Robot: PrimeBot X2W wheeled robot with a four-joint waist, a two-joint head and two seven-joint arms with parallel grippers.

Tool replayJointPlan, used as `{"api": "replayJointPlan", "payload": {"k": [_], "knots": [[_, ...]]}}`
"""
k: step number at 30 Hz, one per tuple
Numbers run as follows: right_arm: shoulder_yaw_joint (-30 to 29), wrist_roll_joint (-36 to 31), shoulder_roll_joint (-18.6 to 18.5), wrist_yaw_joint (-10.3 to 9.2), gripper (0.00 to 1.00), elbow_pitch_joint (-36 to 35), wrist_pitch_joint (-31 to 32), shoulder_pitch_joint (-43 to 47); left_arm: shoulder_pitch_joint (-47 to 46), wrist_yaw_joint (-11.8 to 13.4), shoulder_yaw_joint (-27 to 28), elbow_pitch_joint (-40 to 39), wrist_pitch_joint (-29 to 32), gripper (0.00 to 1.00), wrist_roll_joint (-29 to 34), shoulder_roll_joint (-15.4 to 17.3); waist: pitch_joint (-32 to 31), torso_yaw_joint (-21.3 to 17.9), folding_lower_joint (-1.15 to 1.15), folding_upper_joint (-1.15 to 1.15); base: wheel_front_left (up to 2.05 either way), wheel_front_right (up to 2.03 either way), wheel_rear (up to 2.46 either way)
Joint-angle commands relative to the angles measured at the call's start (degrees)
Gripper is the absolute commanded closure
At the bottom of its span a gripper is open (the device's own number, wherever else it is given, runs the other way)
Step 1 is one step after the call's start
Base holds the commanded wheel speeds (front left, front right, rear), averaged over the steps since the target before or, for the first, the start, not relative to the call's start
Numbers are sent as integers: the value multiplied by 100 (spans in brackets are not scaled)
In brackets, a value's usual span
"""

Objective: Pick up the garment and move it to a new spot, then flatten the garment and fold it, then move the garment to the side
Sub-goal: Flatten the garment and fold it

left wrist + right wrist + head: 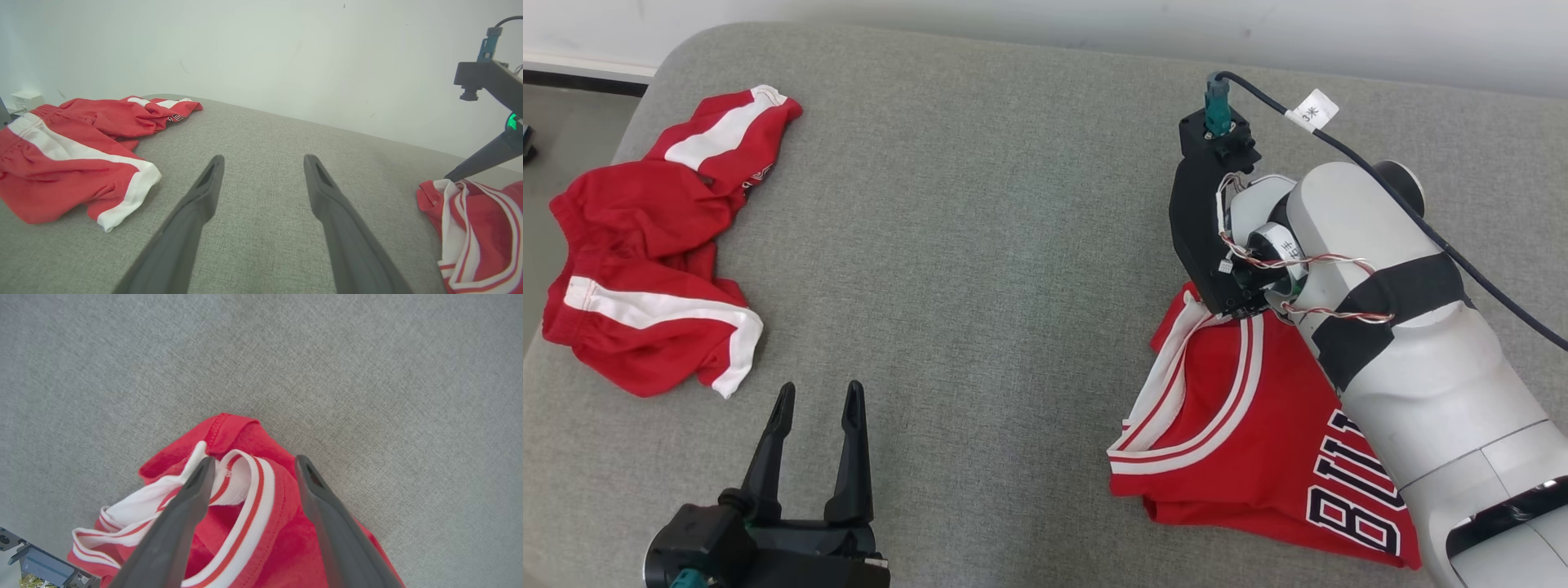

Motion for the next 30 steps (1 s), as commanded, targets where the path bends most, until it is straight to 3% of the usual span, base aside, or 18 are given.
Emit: {"api": "replayJointPlan", "payload": {"k": [1,26,27,28,29,30], "knots": [[27,-45,-30,-14,0,25,24,53,49,6,-10,1,-16,0,17,1,-1,12,0,0,0,0,0],[18,-184,-209,-14,0,-66,235,120,21,6,-6,-28,-16,0,-21,1,59,22,0,0,0,0,0],[33,-171,-211,-14,13,-78,238,127,4,6,-7,-27,-16,0,-24,1,70,28,0,0,0,0,0],[62,-150,-214,-14,75,-92,251,129,-8,6,-7,-23,-16,0,-26,0,81,33,0,0,0,0,0],[93,-127,-221,-14,100,-115,257,121,-18,6,-3,-21,-16,0,-29,1,92,38,0,0,0,0,0],[120,-96,-224,-14,100,-150,259,119,-24,6,3,-18,-16,0,-31,1,98,42,0,0,0,0,0]]}}
